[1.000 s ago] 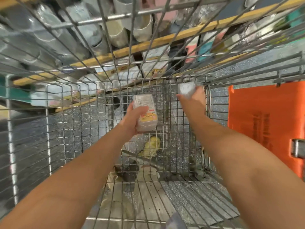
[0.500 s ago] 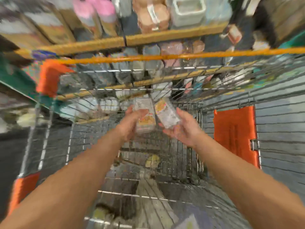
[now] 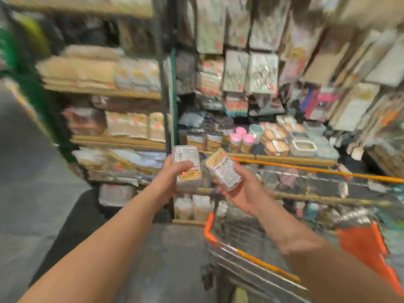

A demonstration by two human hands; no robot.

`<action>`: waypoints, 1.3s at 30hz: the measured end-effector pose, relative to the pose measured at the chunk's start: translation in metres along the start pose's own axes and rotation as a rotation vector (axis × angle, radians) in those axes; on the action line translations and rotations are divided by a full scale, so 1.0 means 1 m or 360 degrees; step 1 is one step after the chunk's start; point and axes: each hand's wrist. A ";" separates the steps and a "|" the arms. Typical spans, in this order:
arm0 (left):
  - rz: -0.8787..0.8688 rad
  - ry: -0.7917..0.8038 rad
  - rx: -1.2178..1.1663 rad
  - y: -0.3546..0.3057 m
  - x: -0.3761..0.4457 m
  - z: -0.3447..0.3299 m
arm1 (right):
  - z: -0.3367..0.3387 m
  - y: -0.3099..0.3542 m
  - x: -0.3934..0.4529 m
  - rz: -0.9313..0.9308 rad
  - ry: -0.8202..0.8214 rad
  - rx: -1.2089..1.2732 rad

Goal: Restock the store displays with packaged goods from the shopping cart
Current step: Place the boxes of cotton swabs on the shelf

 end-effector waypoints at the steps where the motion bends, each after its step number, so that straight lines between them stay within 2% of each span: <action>1: -0.0081 -0.0068 -0.0001 -0.030 -0.019 0.024 | -0.042 0.003 0.005 0.0058 0.0059 -0.0062; 6: -0.0316 -0.0252 0.0020 -0.120 -0.076 0.110 | -0.195 0.012 0.016 0.0162 0.0519 -0.0542; 9: -0.0411 -0.0290 0.0036 -0.149 -0.084 0.133 | -0.241 0.018 0.030 0.0223 0.0626 -0.0732; 14: -0.0445 -0.0287 0.0061 -0.170 -0.056 0.168 | -0.274 0.038 0.088 0.0295 0.0372 -0.0925; 18: -0.0397 -0.0303 0.0132 -0.193 0.006 0.207 | -0.286 0.073 0.159 0.0286 0.0258 -0.1107; 23: -0.0304 -0.0358 0.0106 -0.228 0.083 0.241 | -0.287 0.121 0.240 0.0237 0.0099 -0.1075; 25: -0.0311 -0.0379 0.0104 -0.239 0.103 0.250 | -0.292 0.139 0.261 0.0226 0.0039 -0.1180; 30: -0.0233 -0.0442 0.0099 -0.254 0.145 0.296 | -0.332 0.171 0.312 0.0533 -0.0144 -0.1881; 34: -0.0179 -0.0392 0.0106 -0.257 0.173 0.334 | -0.368 0.174 0.348 0.0746 -0.0147 -0.2526; 39: -0.0057 -0.0251 0.0142 -0.258 0.207 0.370 | -0.381 0.170 0.382 0.0797 -0.0416 -0.2752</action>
Point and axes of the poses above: each hand's wrist, its own x-axis towards the middle knuckle, its own z-axis out of the back of the hand, y = z × x, and after that the axes turned 5 degrees about -z, right-handed
